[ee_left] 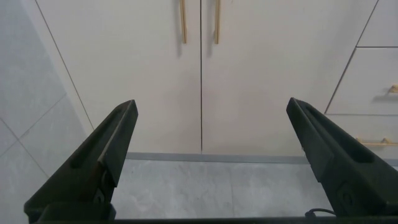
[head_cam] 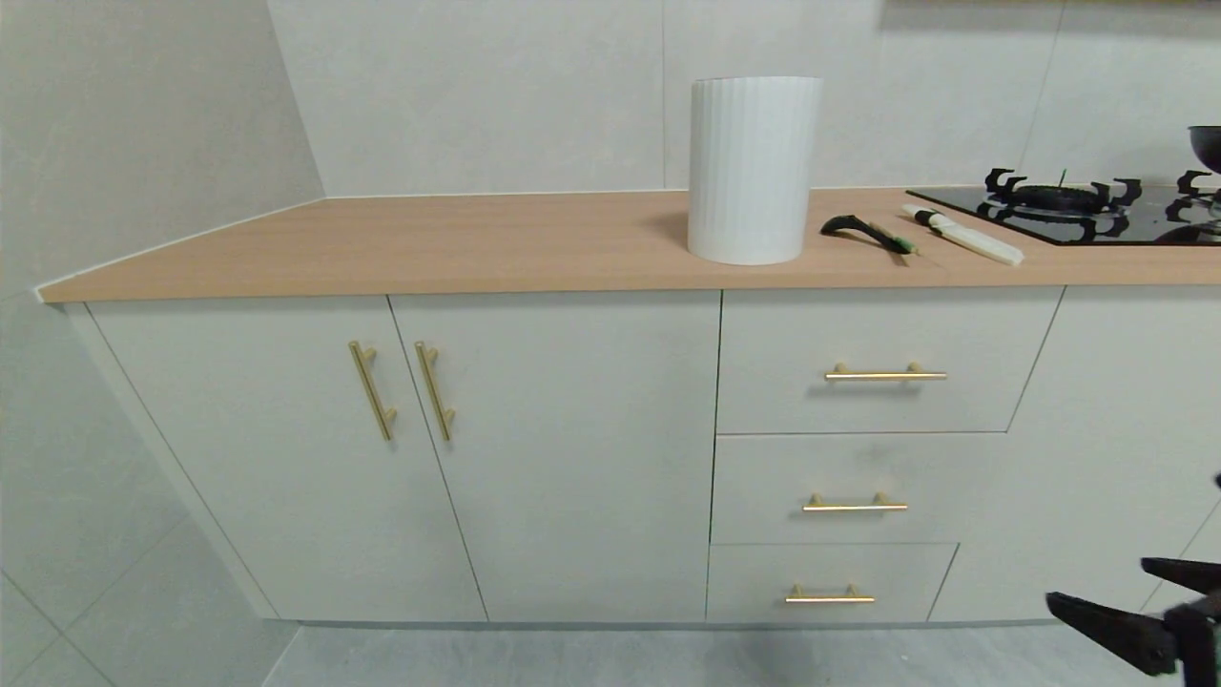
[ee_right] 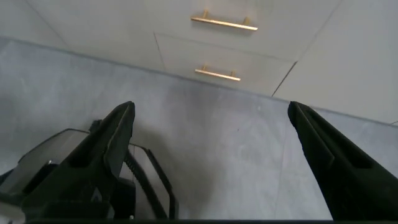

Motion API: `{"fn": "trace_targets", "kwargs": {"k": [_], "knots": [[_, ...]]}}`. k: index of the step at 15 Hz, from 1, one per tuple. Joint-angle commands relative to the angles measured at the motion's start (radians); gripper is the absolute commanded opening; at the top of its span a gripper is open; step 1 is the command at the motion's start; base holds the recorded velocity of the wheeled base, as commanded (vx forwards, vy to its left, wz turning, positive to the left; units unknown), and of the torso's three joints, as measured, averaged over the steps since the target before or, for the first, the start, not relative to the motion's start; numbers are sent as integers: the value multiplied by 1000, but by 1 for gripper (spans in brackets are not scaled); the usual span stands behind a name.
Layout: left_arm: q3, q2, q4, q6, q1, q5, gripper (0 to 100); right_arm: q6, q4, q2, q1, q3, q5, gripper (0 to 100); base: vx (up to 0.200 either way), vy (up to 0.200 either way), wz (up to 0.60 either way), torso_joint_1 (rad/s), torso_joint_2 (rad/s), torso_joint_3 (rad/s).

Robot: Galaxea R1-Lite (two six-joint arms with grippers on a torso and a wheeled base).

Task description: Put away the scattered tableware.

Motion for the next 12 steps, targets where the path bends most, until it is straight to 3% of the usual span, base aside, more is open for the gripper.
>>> {"fn": "trace_targets", "kwargs": {"k": [1,6,12], "knots": [[0,0,0,0,0,0,100,-1,-194,462,7,-114,-1,100,0,0,0,0,0,0],[0,0,0,0,0,0,100,4,-213,803,21,-358,-2,100,0,0,0,0,0,0],[0,0,0,0,0,0,100,36,-268,1062,19,-528,-16,100,0,0,0,0,0,0]]}}
